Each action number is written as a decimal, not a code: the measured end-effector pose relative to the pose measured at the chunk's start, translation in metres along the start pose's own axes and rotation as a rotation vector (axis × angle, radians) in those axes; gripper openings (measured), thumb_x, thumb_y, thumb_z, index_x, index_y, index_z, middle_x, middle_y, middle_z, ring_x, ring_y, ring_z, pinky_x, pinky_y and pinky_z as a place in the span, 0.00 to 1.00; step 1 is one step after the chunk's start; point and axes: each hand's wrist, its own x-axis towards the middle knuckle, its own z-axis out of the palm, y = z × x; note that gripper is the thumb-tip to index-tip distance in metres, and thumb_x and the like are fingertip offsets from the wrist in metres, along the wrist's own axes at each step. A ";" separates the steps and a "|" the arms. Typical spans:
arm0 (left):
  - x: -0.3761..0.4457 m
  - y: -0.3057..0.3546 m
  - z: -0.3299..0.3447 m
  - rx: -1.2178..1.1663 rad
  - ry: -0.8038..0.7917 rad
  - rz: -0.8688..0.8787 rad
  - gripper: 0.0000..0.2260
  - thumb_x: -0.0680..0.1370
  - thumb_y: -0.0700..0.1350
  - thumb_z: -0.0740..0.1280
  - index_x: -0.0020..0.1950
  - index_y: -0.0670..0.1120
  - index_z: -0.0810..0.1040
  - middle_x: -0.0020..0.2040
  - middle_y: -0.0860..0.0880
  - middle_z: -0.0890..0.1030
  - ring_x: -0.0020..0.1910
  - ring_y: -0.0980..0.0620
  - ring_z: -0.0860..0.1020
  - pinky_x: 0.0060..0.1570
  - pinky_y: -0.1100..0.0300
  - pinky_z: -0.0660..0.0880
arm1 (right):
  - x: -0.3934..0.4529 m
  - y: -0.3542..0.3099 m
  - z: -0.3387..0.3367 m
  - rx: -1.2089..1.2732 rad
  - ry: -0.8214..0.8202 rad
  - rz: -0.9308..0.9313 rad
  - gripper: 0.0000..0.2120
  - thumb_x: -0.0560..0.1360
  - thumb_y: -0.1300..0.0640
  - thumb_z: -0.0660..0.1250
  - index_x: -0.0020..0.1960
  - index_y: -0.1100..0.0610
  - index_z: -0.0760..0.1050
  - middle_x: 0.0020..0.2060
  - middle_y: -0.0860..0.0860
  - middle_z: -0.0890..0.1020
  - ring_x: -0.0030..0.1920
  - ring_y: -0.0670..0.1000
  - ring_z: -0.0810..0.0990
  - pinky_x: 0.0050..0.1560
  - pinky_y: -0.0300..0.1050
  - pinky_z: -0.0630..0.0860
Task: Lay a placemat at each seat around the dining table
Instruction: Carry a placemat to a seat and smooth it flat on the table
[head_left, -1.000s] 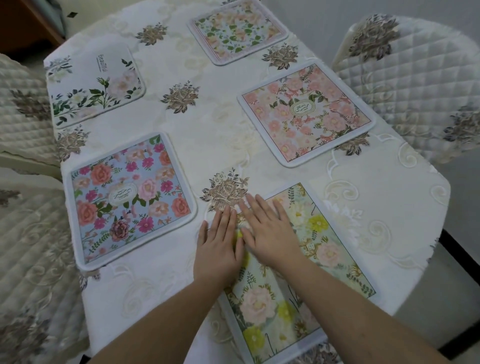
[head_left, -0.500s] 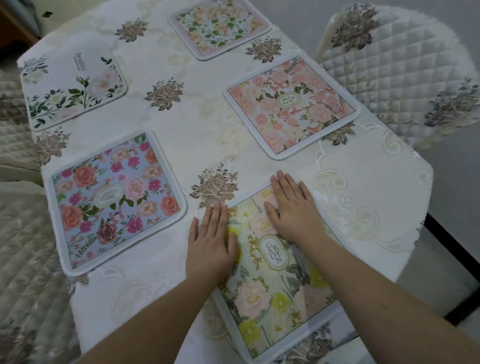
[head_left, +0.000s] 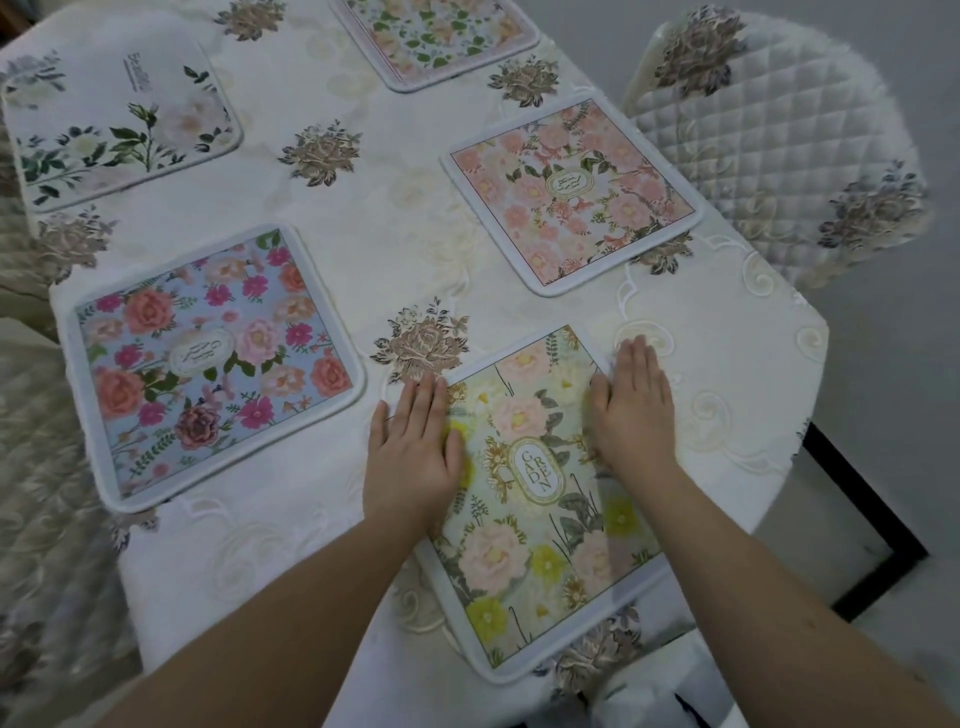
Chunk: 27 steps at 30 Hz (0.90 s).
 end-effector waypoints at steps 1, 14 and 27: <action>0.000 0.000 0.000 -0.007 -0.001 0.001 0.27 0.83 0.55 0.44 0.82 0.51 0.48 0.81 0.52 0.51 0.80 0.54 0.47 0.77 0.50 0.40 | -0.013 -0.009 0.002 0.015 0.029 -0.014 0.28 0.83 0.48 0.45 0.80 0.59 0.49 0.80 0.54 0.51 0.79 0.51 0.47 0.78 0.50 0.44; -0.001 0.000 0.000 -0.001 -0.008 0.029 0.28 0.82 0.53 0.48 0.82 0.52 0.46 0.81 0.54 0.48 0.80 0.55 0.45 0.78 0.46 0.44 | -0.085 -0.067 0.042 -0.110 -0.050 -0.257 0.31 0.82 0.42 0.46 0.80 0.54 0.50 0.80 0.50 0.51 0.79 0.48 0.47 0.78 0.54 0.46; -0.001 0.000 -0.003 0.077 -0.069 0.113 0.27 0.82 0.56 0.43 0.82 0.55 0.45 0.81 0.54 0.45 0.80 0.55 0.43 0.78 0.47 0.40 | -0.109 -0.016 0.026 -0.092 0.006 -0.070 0.33 0.80 0.39 0.46 0.81 0.54 0.49 0.80 0.51 0.49 0.79 0.49 0.45 0.78 0.55 0.43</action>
